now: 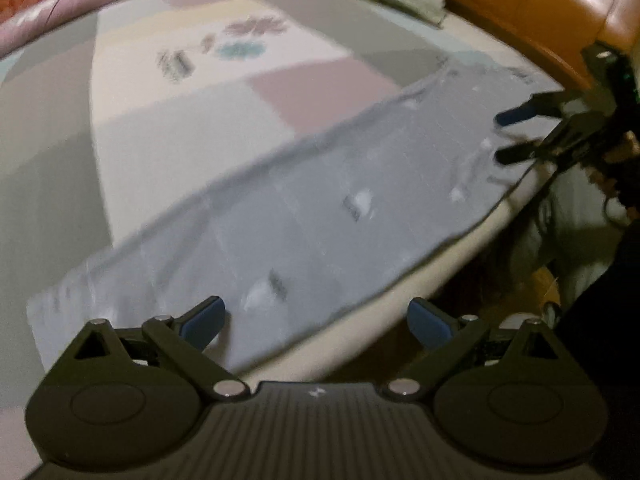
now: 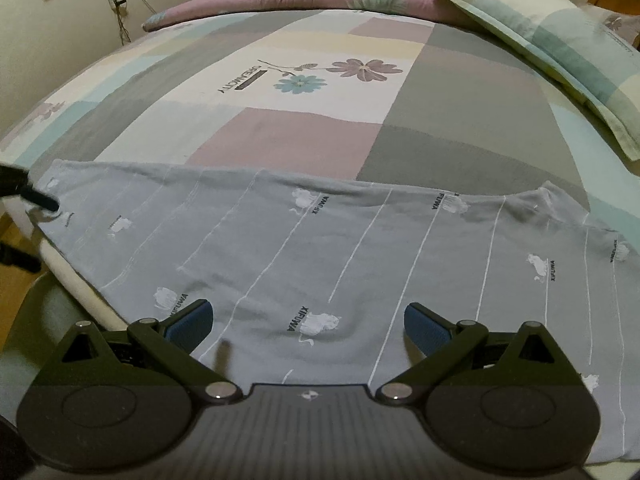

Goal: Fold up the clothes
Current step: 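Press the folded shirt strip flat with the right gripper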

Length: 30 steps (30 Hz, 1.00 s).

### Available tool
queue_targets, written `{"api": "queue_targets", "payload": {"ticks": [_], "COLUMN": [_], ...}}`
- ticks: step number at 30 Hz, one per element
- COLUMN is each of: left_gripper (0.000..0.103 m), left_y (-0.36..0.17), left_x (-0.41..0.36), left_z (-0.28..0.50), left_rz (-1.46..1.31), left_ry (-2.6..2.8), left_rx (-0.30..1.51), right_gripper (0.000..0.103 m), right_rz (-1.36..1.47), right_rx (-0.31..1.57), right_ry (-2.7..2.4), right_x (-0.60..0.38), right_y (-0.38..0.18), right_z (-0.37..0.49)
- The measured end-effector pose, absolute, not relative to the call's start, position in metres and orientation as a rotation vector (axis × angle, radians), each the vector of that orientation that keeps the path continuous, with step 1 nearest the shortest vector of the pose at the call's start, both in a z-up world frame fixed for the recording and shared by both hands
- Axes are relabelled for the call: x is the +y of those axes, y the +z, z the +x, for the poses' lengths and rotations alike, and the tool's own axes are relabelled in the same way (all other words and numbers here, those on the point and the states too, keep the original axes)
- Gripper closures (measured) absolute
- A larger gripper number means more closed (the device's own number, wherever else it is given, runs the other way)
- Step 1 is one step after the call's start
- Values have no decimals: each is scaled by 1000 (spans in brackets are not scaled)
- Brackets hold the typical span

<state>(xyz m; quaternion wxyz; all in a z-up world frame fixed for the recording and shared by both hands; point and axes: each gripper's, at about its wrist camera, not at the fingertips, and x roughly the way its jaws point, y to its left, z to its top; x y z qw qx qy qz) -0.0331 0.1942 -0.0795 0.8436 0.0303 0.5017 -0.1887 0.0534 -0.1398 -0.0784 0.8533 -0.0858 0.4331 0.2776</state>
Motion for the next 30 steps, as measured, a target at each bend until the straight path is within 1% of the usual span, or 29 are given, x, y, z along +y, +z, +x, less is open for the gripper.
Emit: {"api": "queue_targets", "payload": {"ticks": [4, 8, 16, 22, 25, 30], "left_gripper": [6, 5, 6, 6, 6, 6], "left_y": [-80, -75, -78, -81, -83, -72], "left_x": [205, 209, 214, 227, 230, 233], "left_z": [-45, -44, -33, -39, -45, -51], "left_rz": [34, 46, 74, 48, 63, 57], "left_ry": [-337, -266, -114, -72, -58, -72], "left_rx": [1068, 1039, 1009, 1013, 1030, 996], "right_gripper": [0, 0, 0, 0, 0, 0], "right_rz": [-185, -186, -307, -476, -553, -539], "right_rx": [903, 895, 825, 791, 799, 775], "right_ry": [587, 607, 793, 812, 857, 875], "right_x": [-138, -132, -57, -1, 3, -3], "right_y": [-76, -73, -64, -83, -91, -77], "right_z": [53, 55, 52, 45, 30, 26]}}
